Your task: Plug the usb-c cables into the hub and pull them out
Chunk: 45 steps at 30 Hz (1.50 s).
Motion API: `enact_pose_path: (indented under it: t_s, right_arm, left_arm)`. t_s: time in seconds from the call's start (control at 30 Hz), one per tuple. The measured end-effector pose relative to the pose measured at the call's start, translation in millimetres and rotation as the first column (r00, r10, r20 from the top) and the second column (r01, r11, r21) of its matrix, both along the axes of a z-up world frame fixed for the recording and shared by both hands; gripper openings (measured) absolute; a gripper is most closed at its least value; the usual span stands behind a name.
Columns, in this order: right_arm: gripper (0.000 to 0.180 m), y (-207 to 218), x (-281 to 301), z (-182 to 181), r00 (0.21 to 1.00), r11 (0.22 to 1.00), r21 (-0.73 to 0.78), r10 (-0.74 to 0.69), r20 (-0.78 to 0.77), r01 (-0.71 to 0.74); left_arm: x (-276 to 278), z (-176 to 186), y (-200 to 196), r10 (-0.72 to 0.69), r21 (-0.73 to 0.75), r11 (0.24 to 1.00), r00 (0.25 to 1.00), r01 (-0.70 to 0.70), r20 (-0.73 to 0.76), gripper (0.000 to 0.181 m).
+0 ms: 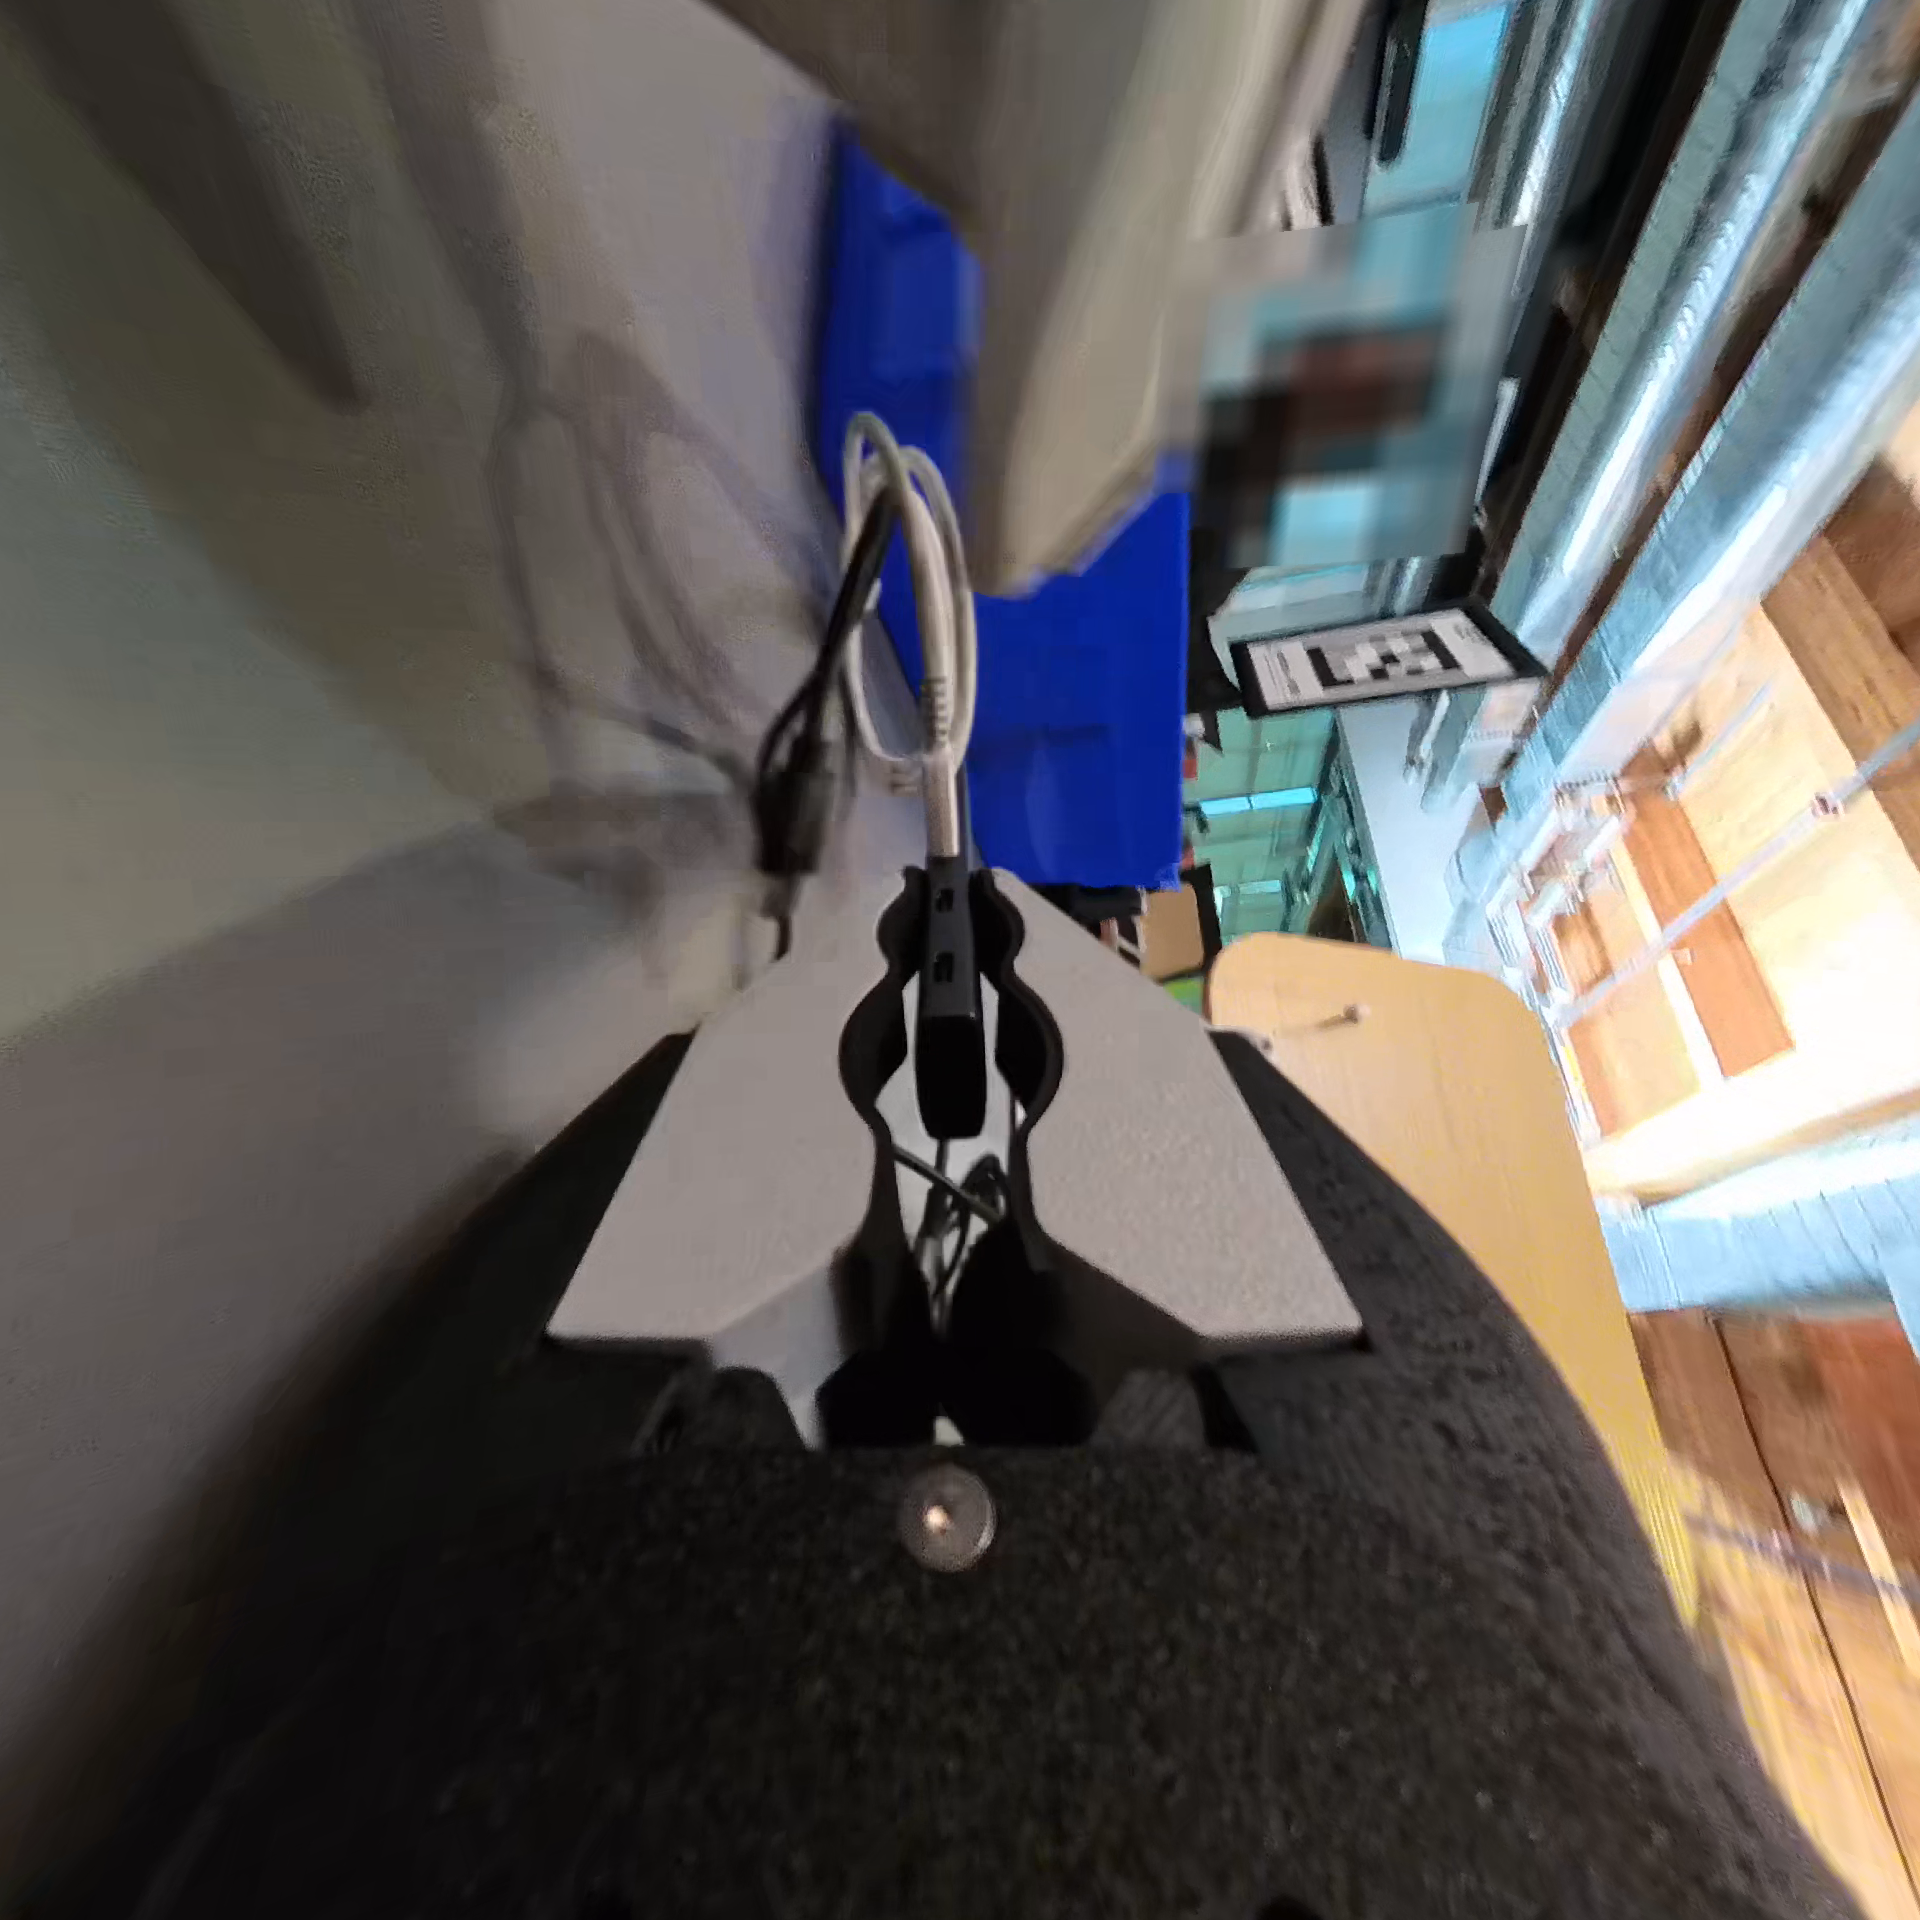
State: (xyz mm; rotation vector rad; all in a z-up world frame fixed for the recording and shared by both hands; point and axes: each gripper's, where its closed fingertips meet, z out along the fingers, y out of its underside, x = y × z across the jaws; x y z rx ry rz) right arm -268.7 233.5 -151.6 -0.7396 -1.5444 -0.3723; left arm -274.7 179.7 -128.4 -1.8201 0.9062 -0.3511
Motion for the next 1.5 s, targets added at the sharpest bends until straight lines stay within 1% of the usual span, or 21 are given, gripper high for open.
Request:
enact_pose_path:
  t_s: [0.07,0.1,0.2,0.23,0.3,0.53,0.7,0.8,0.83,0.97,1.1,1.27,1.4,1.5]
  right_arm:
    - [0.009,-9,-4,-3,0.999,0.999,0.024,0.037,0.021,-0.037]
    - [0.009,-12,-7,0,0.999,0.998,0.048,0.041,0.025,-0.042]
    - [0.008,-24,-15,4,0.996,0.993,0.087,0.080,0.026,-0.082]
    - [0.009,-26,-16,4,0.996,0.991,0.097,0.086,0.032,-0.088]
    - [0.009,-27,-16,4,0.995,0.990,0.108,0.088,0.040,-0.092]
    - [0.009,-26,-17,2,0.996,0.990,0.118,0.072,0.057,-0.078]
    - [0.008,-28,-16,8,0.996,0.987,0.140,0.079,0.041,-0.084]
    - [0.009,-31,-17,11,0.995,0.983,0.159,0.091,0.027,-0.094]
    - [0.009,-32,-18,14,0.996,0.983,0.155,0.092,0.015,-0.093]
    - [0.009,-30,-18,12,0.995,0.987,0.131,0.095,0.010,-0.095]
    - [0.009,-28,-19,4,0.996,0.994,0.053,0.091,0.017,-0.092]
    - [0.009,-24,-20,8,0.999,0.999,0.032,0.040,-0.007,-0.040]
    - [0.009,-22,-21,10,1.000,1.000,0.031,-0.006,-0.016,0.006]
    - [0.010,-23,-21,12,0.999,1.000,0.019,-0.004,-0.034,0.005]
  left_arm:
    - [-3,1,3,0.020,-0.012,1.000,1.000,-0.020,0.012,0.030]
    - [-4,-4,5,0.026,-0.035,0.999,1.000,-0.026,0.003,0.032]
    - [-6,-18,7,0.032,-0.088,0.996,0.999,-0.034,-0.021,0.031]
    - [-5,-19,7,0.032,-0.094,0.995,0.999,-0.034,-0.022,0.027]
    - [-5,-20,8,0.029,-0.095,0.995,0.999,-0.032,-0.032,0.011]
    - [-6,-23,10,0.032,-0.089,0.995,0.998,-0.038,-0.062,0.010]
    - [-6,-23,11,0.049,-0.052,0.997,0.995,-0.053,-0.084,0.021]
    - [-6,-25,11,0.045,-0.072,0.996,0.995,-0.051,-0.090,0.017]
    - [-6,-27,10,0.035,-0.088,0.995,0.996,-0.043,-0.088,0.012]
    - [-6,-27,10,0.027,-0.137,0.990,0.998,-0.034,-0.052,0.012]
    - [-7,-33,10,0.029,-0.189,0.981,0.998,-0.037,-0.047,0.012]
    - [-10,-28,13,0.053,-0.178,0.982,0.997,-0.060,-0.047,0.012]
    - [-12,-26,14,0.058,-0.152,0.986,0.995,-0.069,-0.076,0.012]
    - [-12,-25,12,0.048,-0.170,0.984,0.997,-0.058,-0.063,0.012]
